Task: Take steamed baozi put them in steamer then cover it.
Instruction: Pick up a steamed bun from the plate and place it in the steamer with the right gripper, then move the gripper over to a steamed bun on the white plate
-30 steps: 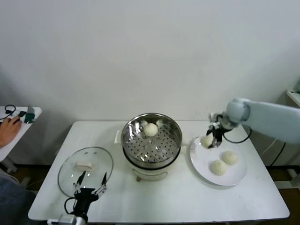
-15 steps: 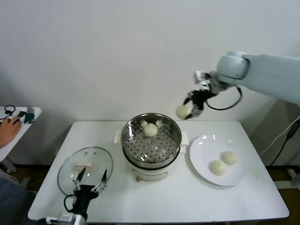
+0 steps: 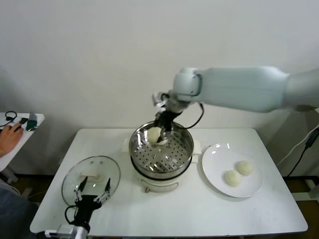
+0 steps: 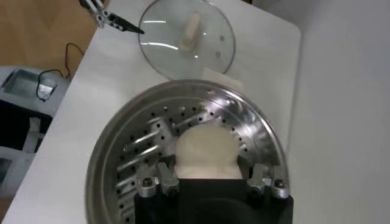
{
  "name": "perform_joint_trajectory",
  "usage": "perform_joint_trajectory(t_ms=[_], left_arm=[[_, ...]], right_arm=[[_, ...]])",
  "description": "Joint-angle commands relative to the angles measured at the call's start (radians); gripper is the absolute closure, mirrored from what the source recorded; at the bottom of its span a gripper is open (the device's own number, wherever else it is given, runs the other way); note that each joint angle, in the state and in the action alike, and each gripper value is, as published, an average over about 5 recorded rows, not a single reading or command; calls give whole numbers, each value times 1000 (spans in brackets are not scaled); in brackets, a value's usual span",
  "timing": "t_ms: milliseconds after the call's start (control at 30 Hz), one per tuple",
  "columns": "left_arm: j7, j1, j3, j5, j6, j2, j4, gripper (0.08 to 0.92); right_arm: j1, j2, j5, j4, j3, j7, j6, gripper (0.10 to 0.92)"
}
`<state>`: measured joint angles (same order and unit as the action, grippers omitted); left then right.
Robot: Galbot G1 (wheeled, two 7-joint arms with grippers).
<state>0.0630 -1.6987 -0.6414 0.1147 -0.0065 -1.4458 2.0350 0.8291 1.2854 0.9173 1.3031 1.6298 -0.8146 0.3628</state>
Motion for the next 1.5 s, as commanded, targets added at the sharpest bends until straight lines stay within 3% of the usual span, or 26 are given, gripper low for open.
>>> perform_joint_trajectory(t_ms=[33, 567, 833, 1167, 1500], left_arm=[[1, 1, 0, 5, 1, 1, -5, 177], [0, 9, 6, 2, -1, 0, -10, 177], [0, 2, 6, -3, 0, -4, 3, 177], [1, 1, 14, -18, 5, -12, 20, 177], [2, 9, 14, -20, 7, -15, 11, 177]], right_arm=[[-189, 153, -67, -157, -3, 18, 8, 338], [-249, 187, -120, -260, -42, 41, 9, 330], [-152, 118, -125, -168, -36, 19, -19, 207], [199, -294, -92, 79, 193, -154, -118, 202], [70, -673, -373, 217, 283, -119, -132, 203]])
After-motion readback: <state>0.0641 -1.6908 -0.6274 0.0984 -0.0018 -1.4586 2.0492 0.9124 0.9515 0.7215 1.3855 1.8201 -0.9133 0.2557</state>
